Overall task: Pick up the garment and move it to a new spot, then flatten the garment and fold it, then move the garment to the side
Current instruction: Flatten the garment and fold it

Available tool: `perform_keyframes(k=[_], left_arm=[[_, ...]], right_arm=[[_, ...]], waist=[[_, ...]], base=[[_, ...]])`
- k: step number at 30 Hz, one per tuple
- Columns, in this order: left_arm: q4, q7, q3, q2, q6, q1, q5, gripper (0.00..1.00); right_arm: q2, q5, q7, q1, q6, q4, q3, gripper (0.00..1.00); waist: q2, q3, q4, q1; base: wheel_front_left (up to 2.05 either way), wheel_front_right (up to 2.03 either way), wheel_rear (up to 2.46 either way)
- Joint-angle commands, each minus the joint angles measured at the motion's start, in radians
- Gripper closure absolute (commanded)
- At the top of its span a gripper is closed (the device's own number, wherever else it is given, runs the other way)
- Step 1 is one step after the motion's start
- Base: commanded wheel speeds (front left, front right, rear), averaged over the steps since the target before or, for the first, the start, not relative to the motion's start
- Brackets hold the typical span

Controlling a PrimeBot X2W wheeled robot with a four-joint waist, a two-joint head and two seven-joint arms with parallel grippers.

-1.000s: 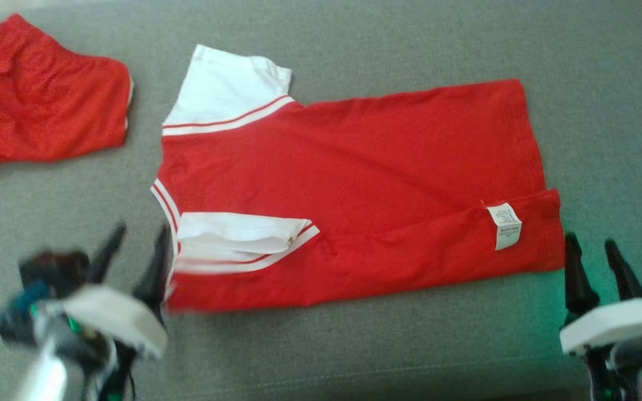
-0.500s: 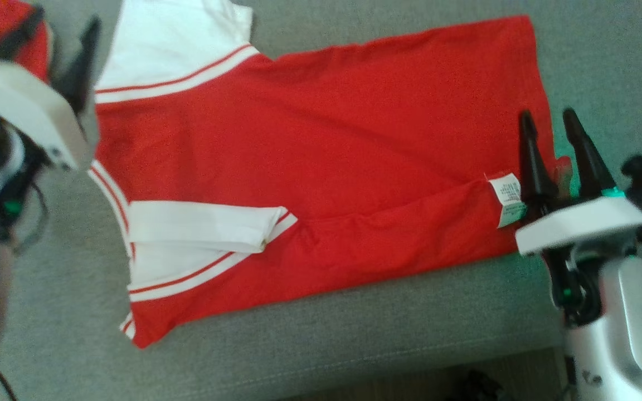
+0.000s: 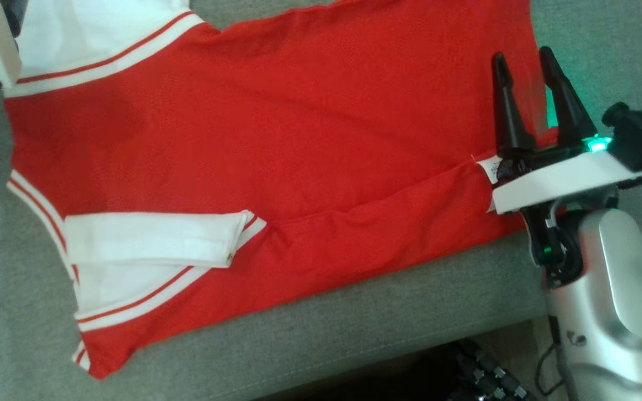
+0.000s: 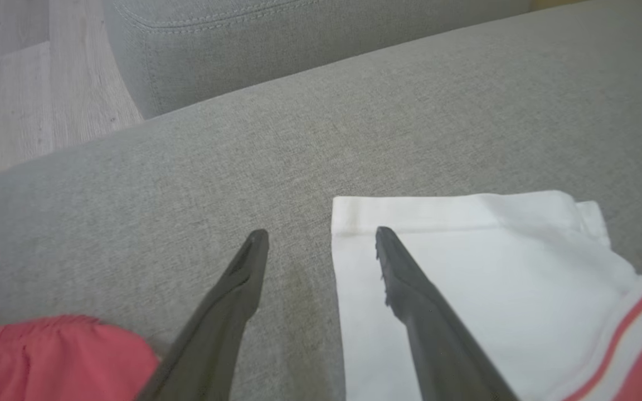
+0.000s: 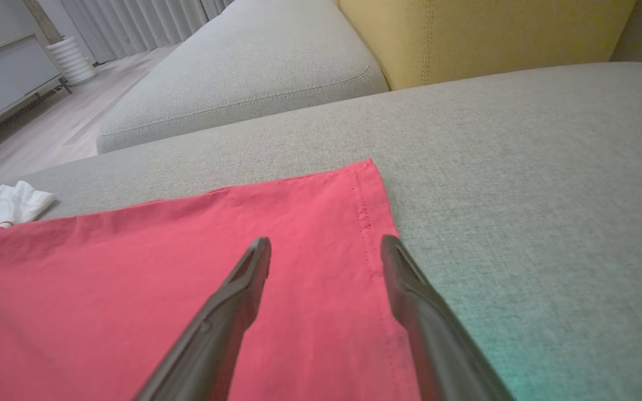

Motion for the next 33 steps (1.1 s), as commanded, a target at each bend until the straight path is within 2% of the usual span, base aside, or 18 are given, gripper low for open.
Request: perform_keyframes(k=[1, 12, 13, 14, 16, 17, 20, 25, 33], left_arm=[[-0.014, 0.012, 0.029, 0.055, 0.004, -0.048, -0.002, 0.00], [0.066, 0.022, 0.021, 0.062, 0.002, -0.083, -0.012, 0.00], [0.070, 0.024, 0.017, 0.060, -0.001, -0.082, -0.018, 0.11], [0.071, 0.025, 0.012, 0.057, -0.004, -0.081, -0.024, 0.52], [0.068, 0.028, 0.002, 0.054, -0.010, -0.079, -0.036, 0.81], [0.066, 0.027, -0.004, 0.052, -0.013, -0.077, -0.042, 1.00], [0.053, 0.016, -0.022, 0.050, -0.020, -0.073, -0.057, 1.00], [0.019, -0.061, -0.036, 0.032, -0.026, -0.066, -0.076, 1.00], [-0.045, -0.170, -0.061, 0.002, -0.030, -0.017, -0.107, 1.00]], right_arm=[[-0.005, -0.009, -0.011, -0.017, 0.007, -0.026, 0.030, 0.00], [-0.005, -0.009, -0.018, -0.057, 0.007, -0.015, 0.060, 0.00], [-0.005, -0.011, -0.018, -0.059, 0.007, -0.014, 0.061, 0.00], [-0.005, -0.012, -0.018, -0.060, 0.007, -0.013, 0.062, 0.00], [-0.005, -0.019, -0.015, -0.064, 0.007, -0.011, 0.062, 0.00], [-0.005, -0.025, -0.012, -0.066, 0.007, -0.010, 0.060, 0.00], [-0.005, -0.045, 0.002, -0.078, 0.007, -0.002, 0.049, 0.00], [-0.009, -0.094, 0.047, -0.121, 0.007, 0.032, 0.023, 0.00], [-0.087, -0.177, 0.158, -0.244, 0.007, 0.166, -0.051, 0.00]], waist=[[0.0000, 0.012, -0.013, -0.0002], [0.0000, 0.031, -0.045, -0.0002], [0.0000, 0.031, -0.046, -0.0002], [0.0000, 0.030, -0.046, -0.0002], [0.0000, 0.027, -0.046, -0.0002], [0.0000, 0.024, -0.044, -0.0002], [0.0000, 0.009, -0.034, -0.0002], [0.0000, -0.026, -0.007, -0.0002], [0.0000, -0.074, 0.059, -0.0002]], base=[[0.00, 0.00, 0.00], [0.00, 0.00, 0.00], [0.00, 0.00, 0.00], [0.00, 0.00, 0.00], [0.00, 0.00, 0.00], [0.00, 0.00, 0.00], [0.00, 0.00, 0.00], [0.00, 0.00, 0.00], [0.00, 0.00, 0.00]])
